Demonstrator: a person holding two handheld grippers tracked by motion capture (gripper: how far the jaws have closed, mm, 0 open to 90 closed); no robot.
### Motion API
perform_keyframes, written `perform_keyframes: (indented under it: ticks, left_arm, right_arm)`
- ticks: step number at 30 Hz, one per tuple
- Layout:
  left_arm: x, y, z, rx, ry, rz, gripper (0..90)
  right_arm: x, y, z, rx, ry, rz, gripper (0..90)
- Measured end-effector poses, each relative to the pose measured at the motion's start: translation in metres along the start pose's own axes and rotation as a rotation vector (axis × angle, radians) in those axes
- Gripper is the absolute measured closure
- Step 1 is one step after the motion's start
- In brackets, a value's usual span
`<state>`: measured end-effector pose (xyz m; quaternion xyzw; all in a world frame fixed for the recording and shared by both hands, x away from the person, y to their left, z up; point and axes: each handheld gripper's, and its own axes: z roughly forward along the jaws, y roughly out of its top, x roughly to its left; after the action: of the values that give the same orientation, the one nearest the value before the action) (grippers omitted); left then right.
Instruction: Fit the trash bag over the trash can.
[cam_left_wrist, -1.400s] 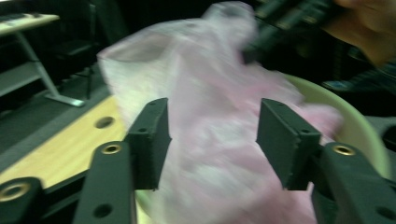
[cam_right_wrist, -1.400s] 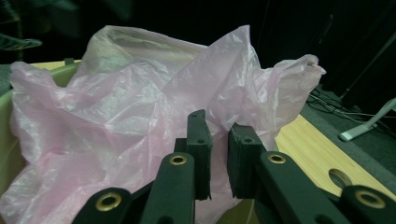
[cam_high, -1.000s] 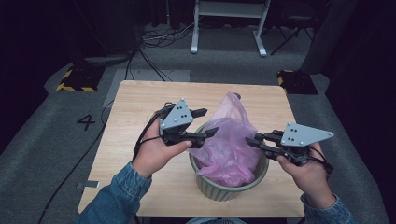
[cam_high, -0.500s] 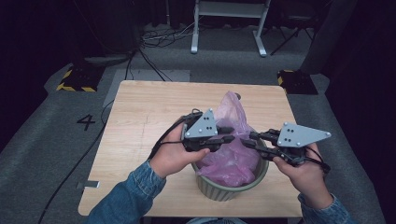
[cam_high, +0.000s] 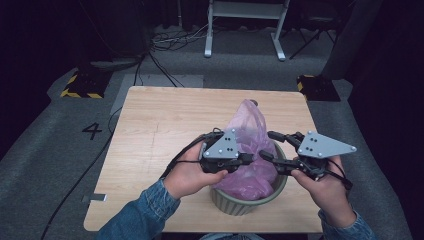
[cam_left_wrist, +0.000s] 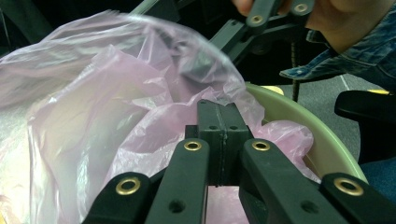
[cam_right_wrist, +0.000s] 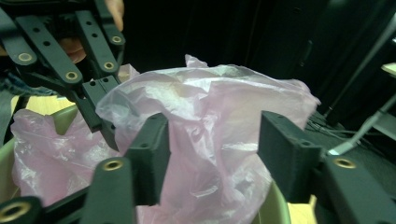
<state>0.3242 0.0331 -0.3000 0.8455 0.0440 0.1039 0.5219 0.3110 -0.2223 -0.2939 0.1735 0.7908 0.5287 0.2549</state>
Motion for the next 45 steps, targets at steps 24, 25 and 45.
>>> perform_keyframes:
  ticks: [24,25,45]
  left_arm:
    - [-0.008,-0.003,0.009,0.031,-0.034,-0.002,90.0]
    - [-0.008,-0.004,0.009,0.026,-0.033,-0.006,90.0]
    - [0.034,0.018,0.025,0.005,0.096,-0.098,34.0]
  right_arm:
    - [0.008,-0.005,-0.011,0.061,0.028,0.104,73.3]
    - [0.008,-0.006,-0.011,0.072,0.034,0.09,79.3]
    - [0.017,-0.008,-0.012,0.092,0.094,0.042,89.3]
